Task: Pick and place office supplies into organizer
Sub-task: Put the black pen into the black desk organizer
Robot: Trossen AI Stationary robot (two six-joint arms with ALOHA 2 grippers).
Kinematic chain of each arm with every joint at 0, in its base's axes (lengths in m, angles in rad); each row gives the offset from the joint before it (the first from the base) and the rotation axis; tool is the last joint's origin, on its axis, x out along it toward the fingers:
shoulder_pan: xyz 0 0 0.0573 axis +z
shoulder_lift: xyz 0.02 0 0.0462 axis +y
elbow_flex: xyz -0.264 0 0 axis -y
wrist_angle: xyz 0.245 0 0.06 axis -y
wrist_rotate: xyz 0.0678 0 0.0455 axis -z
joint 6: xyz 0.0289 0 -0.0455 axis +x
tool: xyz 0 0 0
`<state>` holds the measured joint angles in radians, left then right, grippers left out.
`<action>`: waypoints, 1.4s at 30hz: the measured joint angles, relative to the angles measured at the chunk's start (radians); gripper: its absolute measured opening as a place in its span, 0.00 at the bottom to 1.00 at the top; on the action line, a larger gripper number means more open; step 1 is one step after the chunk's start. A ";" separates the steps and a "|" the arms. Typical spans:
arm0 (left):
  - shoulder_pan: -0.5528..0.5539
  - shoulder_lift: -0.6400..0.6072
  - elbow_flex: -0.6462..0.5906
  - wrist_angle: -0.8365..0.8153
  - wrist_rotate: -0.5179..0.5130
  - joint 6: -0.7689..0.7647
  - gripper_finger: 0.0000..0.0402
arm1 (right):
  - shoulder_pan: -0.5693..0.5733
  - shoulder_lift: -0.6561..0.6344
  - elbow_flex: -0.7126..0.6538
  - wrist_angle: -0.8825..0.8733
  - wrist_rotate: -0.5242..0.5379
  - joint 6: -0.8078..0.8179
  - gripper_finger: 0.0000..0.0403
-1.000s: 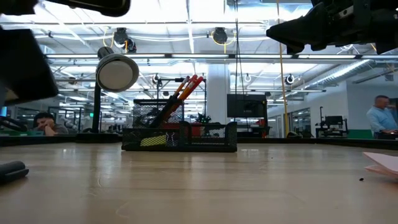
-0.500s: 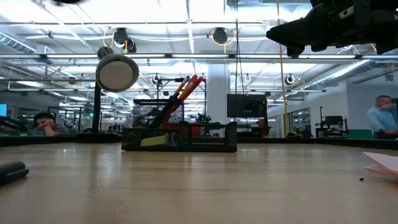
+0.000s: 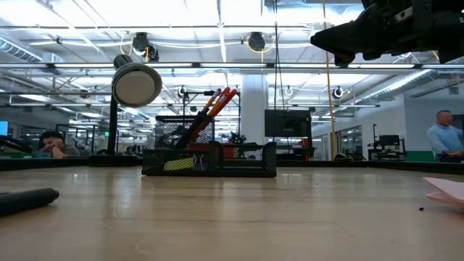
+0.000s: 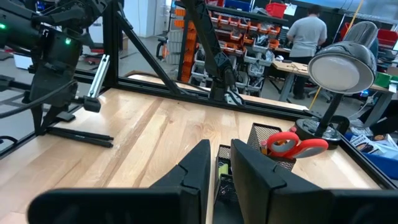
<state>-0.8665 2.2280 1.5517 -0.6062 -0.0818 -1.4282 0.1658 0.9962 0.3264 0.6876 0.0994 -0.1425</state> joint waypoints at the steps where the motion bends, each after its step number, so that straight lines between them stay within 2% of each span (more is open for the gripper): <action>1: 0.000 0.000 0.000 -0.004 0.000 0.000 0.02 | 0.000 0.000 0.000 0.000 0.000 0.000 0.15; 15: 0.003 -0.005 0.005 -0.103 -0.041 -0.025 0.02 | 0.000 0.000 0.000 0.000 0.000 0.011 0.15; 23: 0.005 -0.008 0.005 -0.248 -0.145 -0.124 0.02 | 0.000 0.000 0.000 0.002 0.000 0.010 0.15; 42: -0.004 -0.008 0.005 -0.476 -0.156 -0.250 0.02 | 0.000 0.000 0.000 0.003 0.000 0.008 0.15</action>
<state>-0.8703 2.2200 1.5571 -1.0820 -0.2380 -1.6779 0.1658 0.9962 0.3264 0.6907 0.0994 -0.1345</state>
